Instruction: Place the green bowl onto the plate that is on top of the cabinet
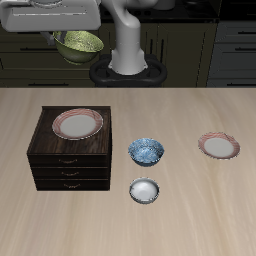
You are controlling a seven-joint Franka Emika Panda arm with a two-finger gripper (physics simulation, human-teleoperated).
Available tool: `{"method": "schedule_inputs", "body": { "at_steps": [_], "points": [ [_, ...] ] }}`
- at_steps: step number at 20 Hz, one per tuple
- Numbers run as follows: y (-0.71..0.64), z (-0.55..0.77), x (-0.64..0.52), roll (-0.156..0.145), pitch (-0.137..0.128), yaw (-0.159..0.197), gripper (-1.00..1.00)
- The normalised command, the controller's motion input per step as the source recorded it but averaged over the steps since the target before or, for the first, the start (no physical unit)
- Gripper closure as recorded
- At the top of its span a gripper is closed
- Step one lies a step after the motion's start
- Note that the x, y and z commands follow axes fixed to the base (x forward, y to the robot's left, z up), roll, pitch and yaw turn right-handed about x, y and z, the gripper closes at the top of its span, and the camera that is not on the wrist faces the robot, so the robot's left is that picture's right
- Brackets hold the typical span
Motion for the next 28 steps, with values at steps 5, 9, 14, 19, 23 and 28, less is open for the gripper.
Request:
{"method": "schedule_inputs", "body": {
  "at_steps": [5, 9, 14, 19, 23, 28],
  "points": [
    [-0.14, -0.08, 0.04, -0.011, -0.005, 0.002, 1.00],
    [-0.17, 0.00, 0.09, -0.001, -0.005, -0.062, 1.00],
    [0.07, -0.38, 0.15, 0.001, 0.026, -0.035, 1.00],
    [-0.03, -0.38, 0.11, -0.023, 0.046, -0.017, 1.00],
    [-0.10, -0.28, 0.06, -0.016, 0.033, -0.028, 1.00],
    [-0.13, -0.36, 0.06, -0.029, 0.041, -0.002, 1.00]
  ]
}}
